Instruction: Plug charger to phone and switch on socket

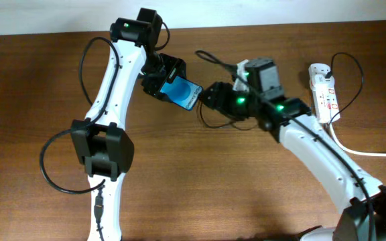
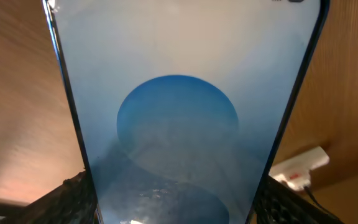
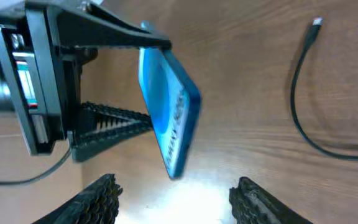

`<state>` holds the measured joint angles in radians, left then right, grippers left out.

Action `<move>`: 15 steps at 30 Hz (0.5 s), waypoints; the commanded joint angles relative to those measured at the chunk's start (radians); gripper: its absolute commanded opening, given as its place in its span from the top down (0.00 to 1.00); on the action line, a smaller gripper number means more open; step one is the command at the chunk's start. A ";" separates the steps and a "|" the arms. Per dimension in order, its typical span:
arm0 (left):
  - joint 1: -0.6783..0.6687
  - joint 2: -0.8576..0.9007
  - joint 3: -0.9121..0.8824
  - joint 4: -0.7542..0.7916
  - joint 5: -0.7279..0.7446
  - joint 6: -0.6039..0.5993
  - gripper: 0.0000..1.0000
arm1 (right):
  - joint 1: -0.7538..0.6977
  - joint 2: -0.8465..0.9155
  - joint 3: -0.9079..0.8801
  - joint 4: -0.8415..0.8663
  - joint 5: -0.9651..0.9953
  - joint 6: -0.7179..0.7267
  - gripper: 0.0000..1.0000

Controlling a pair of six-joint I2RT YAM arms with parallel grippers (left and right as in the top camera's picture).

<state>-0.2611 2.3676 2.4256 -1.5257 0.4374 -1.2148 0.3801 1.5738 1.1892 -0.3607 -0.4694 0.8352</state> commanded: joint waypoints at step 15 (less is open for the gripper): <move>-0.043 -0.016 0.021 -0.009 0.222 -0.011 1.00 | 0.087 0.118 0.016 0.161 0.212 0.113 0.60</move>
<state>-0.2905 2.3676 2.4256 -1.5299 0.6258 -1.2308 0.4610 1.6642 1.1892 -0.2256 -0.2695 0.9611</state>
